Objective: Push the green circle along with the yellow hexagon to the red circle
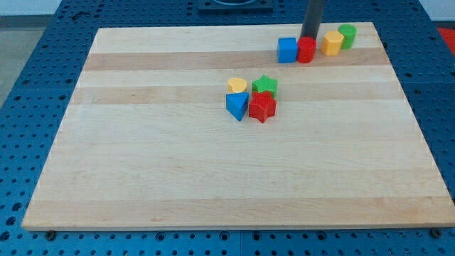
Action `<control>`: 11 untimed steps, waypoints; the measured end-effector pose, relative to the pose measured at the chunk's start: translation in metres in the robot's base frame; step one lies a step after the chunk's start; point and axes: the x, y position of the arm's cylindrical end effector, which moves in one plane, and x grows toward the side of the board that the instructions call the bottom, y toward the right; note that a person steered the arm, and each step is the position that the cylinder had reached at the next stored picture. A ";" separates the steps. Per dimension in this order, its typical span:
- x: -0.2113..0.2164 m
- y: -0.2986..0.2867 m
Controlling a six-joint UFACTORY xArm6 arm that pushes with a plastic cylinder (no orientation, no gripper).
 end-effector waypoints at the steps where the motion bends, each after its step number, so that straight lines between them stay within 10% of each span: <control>1: 0.025 -0.025; 6: -0.061 0.131; 11: 0.002 0.037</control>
